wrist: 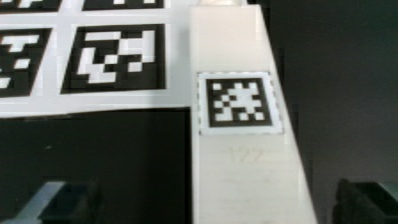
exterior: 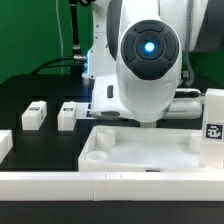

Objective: Assemble desk

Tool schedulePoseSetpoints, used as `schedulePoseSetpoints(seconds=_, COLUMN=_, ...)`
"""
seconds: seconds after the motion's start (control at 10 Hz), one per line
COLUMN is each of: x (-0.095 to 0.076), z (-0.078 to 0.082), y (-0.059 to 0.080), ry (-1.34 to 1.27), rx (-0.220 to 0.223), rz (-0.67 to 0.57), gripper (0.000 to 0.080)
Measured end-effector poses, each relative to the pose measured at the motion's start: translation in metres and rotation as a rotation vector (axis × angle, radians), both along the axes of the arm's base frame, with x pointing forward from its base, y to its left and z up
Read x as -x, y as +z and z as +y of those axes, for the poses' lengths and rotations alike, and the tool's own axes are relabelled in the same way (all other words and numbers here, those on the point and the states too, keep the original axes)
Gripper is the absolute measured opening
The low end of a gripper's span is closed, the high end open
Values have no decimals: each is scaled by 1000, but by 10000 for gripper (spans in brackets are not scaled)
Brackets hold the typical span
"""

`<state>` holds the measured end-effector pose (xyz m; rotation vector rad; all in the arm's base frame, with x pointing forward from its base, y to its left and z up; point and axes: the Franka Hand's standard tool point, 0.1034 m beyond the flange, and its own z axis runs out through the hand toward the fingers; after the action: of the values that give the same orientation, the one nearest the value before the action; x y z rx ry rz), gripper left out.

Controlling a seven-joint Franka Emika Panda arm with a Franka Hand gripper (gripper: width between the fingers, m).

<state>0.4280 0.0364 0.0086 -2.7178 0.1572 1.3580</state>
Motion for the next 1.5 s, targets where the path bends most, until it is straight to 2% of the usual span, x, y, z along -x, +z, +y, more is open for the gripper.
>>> schedulePoseSetpoints(seconds=0.1, x=0, z=0, y=0, ry=0, rx=0, rz=0, gripper=649)
schedulePoseSetpoints(seconds=0.3, x=0, z=0, y=0, ry=0, rx=0, rz=0, gripper=387)
schedulePoseSetpoints(seconds=0.4, x=0, z=0, y=0, ry=0, rx=0, rz=0, gripper=286)
schedulePoseSetpoints(seconds=0.9, x=0, z=0, y=0, ry=0, rx=0, rz=0, gripper=288)
schedulePoseSetpoints(seconds=1.0, x=-1, z=-1, y=4, ry=7, rx=-6, rz=5, gripper=288)
schedulePoseSetpoints(seconds=1.1, x=-10, z=-3, y=26, ry=14, rx=-21, rz=0, gripper=288)
schedulePoseSetpoints(seconds=1.3, x=-30, z=-5, y=73, ry=19, rx=-40, rz=-86, gripper=289)
schedulePoseSetpoints(seconds=1.4, x=-33, z=-7, y=96, ry=18, rx=-48, rz=-89, gripper=289)
schedulePoseSetpoints(seconds=1.5, x=-38, z=-10, y=105, ry=17, rx=-53, rz=-100, gripper=289)
